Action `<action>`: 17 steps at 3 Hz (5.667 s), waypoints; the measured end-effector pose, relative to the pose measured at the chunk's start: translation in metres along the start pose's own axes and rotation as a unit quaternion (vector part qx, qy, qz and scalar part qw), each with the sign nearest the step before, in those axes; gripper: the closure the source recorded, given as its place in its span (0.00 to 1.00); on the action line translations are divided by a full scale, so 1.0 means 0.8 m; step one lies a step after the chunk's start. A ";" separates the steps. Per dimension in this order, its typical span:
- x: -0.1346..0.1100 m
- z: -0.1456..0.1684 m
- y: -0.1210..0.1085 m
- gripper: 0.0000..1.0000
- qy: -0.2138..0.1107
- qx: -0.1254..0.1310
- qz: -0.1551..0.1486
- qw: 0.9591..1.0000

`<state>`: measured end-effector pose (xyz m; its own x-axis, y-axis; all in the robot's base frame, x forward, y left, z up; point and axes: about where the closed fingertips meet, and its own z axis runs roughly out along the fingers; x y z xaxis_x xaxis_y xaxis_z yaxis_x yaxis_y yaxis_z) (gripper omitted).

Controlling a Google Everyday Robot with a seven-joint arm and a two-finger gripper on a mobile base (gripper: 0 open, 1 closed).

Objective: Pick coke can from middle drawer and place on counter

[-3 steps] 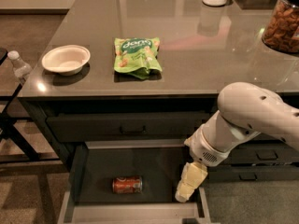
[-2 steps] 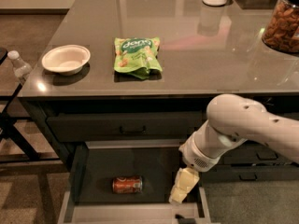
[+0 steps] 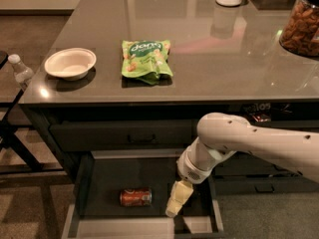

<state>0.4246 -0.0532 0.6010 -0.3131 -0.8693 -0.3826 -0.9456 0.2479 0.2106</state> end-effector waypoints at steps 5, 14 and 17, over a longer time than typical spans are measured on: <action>-0.051 0.154 -0.029 0.00 -0.090 -0.024 -0.060 0.994; -0.053 0.307 -0.074 0.19 -0.129 -0.069 -0.071 0.987; -0.053 0.307 -0.074 0.87 -0.128 -0.069 -0.071 0.987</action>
Offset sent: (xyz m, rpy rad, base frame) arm 0.0171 0.0591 -0.0621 0.0744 -0.0166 0.0712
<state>0.4722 0.0740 0.3836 -0.2074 -0.7495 -0.6287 -0.9661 0.0559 0.2521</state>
